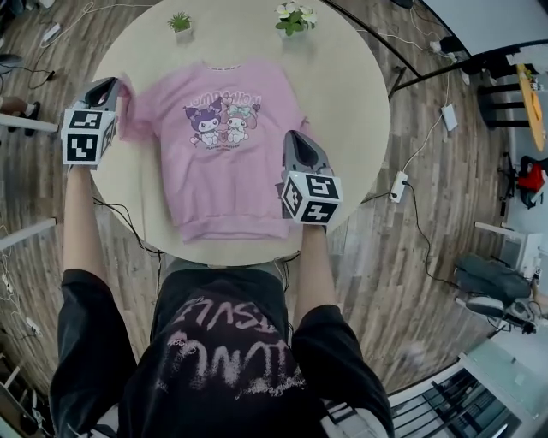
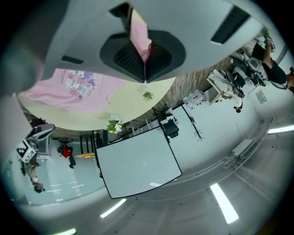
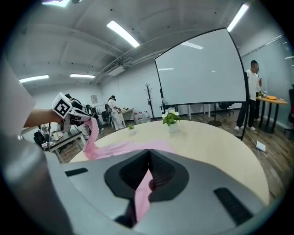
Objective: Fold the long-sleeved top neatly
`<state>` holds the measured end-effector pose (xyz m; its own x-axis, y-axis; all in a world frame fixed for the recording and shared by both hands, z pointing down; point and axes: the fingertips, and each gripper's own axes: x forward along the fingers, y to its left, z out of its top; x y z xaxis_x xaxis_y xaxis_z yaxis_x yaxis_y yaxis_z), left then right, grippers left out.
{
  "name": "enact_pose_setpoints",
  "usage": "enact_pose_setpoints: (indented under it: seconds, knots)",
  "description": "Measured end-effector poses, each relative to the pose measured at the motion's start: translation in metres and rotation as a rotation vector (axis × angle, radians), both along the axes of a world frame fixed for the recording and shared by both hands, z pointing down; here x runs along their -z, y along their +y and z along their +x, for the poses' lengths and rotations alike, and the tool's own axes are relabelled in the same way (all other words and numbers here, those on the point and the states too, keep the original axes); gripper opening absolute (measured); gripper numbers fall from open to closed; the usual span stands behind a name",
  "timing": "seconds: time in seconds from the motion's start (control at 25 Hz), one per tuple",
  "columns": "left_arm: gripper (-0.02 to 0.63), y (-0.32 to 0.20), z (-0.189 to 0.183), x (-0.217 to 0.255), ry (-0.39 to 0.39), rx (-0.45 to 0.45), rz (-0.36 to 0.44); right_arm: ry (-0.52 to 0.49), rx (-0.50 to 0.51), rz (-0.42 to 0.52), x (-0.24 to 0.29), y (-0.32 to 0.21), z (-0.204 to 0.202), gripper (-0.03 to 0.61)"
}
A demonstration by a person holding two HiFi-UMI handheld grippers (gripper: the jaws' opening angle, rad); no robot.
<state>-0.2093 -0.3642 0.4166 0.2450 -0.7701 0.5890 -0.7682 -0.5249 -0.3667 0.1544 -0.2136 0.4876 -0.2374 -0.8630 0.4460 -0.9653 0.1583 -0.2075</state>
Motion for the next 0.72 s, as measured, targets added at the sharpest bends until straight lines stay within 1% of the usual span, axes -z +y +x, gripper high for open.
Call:
enact_pose_setpoints:
  seconds: [0.24,0.36,0.48,0.56,0.64,0.72]
  knots:
    - [0.023,-0.015,0.132,-0.019,-0.023,-0.141,-0.009,-0.006,-0.054,-0.029,-0.015,0.007,0.068,0.006]
    - [0.023,-0.016,0.187,-0.039,-0.041,-0.210,-0.032,-0.008,-0.079,-0.051,-0.024,0.016,0.093,0.006]
    - [0.023,-0.014,0.228,-0.065,-0.065,-0.260,-0.053,-0.005,-0.096,-0.076,-0.035,0.025,0.112,0.006]
    - [0.025,-0.011,0.249,-0.081,-0.071,-0.279,-0.071,-0.006,-0.106,-0.091,-0.041,0.031,0.122,0.008]
    - [0.037,-0.009,0.264,-0.095,-0.062,-0.286,-0.093,-0.008,-0.113,-0.101,-0.045,0.035,0.131,0.011]
    - [0.047,-0.007,0.277,-0.105,-0.035,-0.292,-0.114,-0.011,-0.118,-0.106,-0.048,0.038,0.137,0.015]
